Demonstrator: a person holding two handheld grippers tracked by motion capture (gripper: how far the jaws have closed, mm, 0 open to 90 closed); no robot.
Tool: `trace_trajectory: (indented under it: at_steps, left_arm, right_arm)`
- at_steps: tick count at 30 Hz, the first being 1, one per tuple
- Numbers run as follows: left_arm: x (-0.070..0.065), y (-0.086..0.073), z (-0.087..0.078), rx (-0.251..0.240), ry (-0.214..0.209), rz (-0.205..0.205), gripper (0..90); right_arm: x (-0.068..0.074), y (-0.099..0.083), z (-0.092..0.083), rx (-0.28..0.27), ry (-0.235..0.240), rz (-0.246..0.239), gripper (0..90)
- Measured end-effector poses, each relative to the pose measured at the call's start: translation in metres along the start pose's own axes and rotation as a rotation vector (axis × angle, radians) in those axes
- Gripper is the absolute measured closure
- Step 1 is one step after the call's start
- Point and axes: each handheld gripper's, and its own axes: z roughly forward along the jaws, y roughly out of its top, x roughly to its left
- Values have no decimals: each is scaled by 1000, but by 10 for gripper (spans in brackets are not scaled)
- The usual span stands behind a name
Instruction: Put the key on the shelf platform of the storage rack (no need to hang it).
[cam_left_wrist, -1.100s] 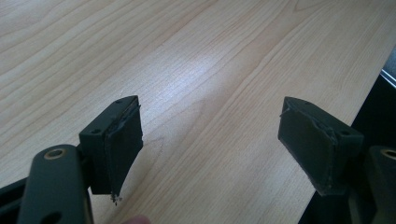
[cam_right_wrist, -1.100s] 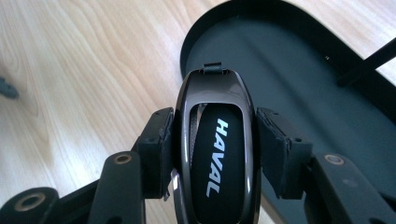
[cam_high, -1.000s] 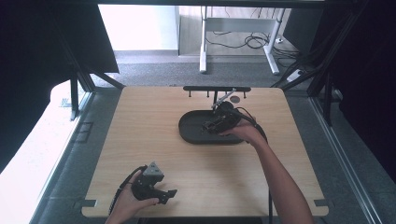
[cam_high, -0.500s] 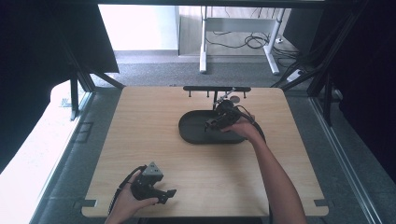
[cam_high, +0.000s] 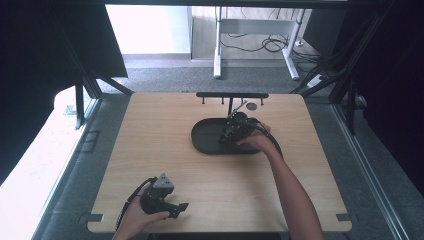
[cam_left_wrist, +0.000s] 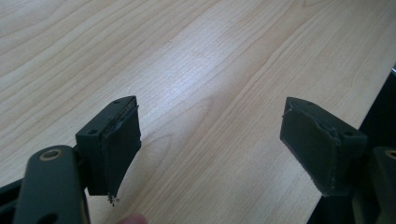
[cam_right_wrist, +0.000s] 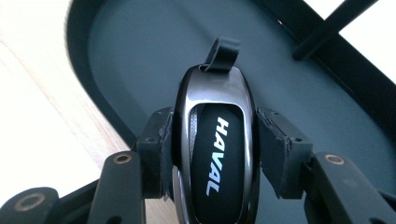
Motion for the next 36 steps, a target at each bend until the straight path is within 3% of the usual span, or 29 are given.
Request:
trace_trajectory:
  at_steps: [11, 14, 17, 30, 36]
  left_arm:
    - [-1, 0, 1, 3, 0, 5, 206]
    - [-2, 1, -1, 0, -21, 6, 206]
    - [-3, 1, -3, -13, -43, 7, 206]
    - [-3, 1, -1, -8, -33, 7, 207]
    - [-4, 1, 0, -10, -31, 3, 207]
  right_arm:
    - [-8, -10, 13, 47, -41, -10, 495]
    - [-12, -15, 17, 67, -49, -6, 494]
    - [-15, -19, 21, 67, -65, -1, 494]
    - [-18, -24, 27, 76, -88, -2, 481]
    - [-15, -24, 21, 53, -112, 1, 411]
